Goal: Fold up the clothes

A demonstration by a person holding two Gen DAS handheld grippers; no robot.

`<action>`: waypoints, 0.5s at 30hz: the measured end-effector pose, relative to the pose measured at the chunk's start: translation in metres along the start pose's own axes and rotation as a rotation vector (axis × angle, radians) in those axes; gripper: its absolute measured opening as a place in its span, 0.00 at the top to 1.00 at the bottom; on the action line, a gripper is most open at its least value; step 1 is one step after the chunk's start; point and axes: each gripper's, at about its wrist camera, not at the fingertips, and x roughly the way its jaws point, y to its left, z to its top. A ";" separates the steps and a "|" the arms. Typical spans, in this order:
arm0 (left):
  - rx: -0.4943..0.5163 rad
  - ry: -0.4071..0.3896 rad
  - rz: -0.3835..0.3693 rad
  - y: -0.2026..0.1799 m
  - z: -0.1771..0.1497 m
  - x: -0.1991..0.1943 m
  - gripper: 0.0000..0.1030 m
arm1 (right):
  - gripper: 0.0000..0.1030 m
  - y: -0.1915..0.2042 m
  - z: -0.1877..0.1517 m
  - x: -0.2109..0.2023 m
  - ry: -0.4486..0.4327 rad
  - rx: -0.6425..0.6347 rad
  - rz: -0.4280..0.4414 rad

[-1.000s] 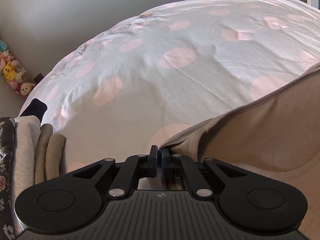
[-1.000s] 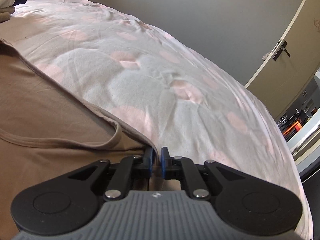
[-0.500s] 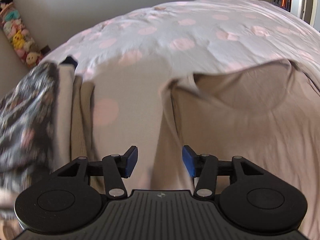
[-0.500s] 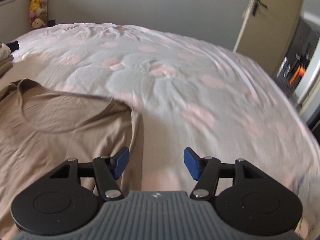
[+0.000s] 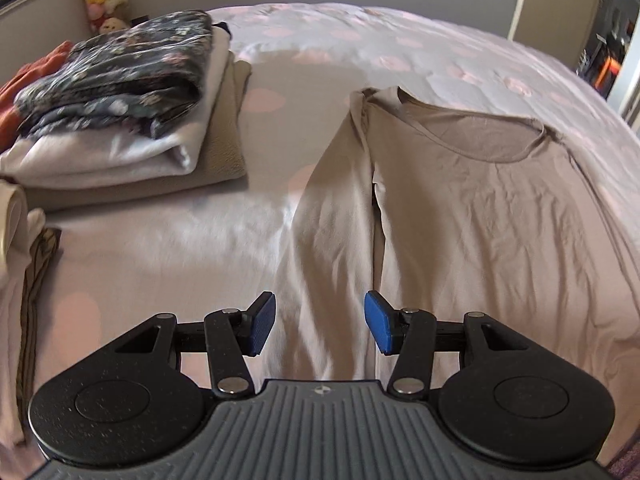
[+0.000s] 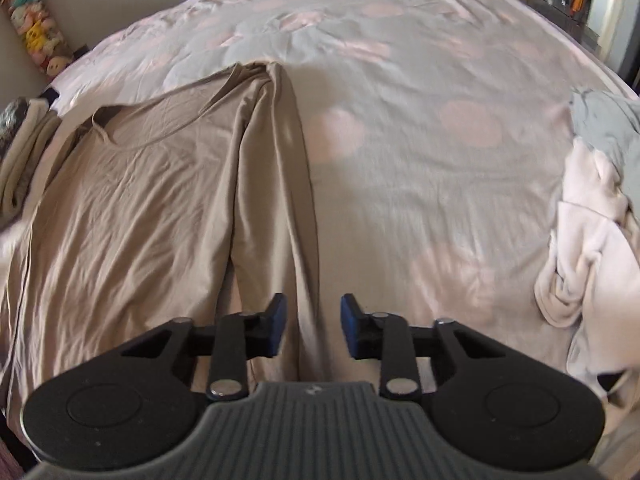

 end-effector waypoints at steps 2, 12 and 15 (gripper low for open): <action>-0.011 -0.001 -0.001 0.001 -0.007 -0.001 0.54 | 0.75 -0.004 -0.002 0.003 0.037 0.039 0.008; -0.092 0.032 0.027 0.016 -0.018 0.003 0.54 | 0.65 -0.022 -0.015 0.033 0.205 0.207 0.026; -0.094 0.043 0.030 0.016 -0.019 0.004 0.54 | 0.63 -0.025 -0.015 0.037 0.232 0.224 0.048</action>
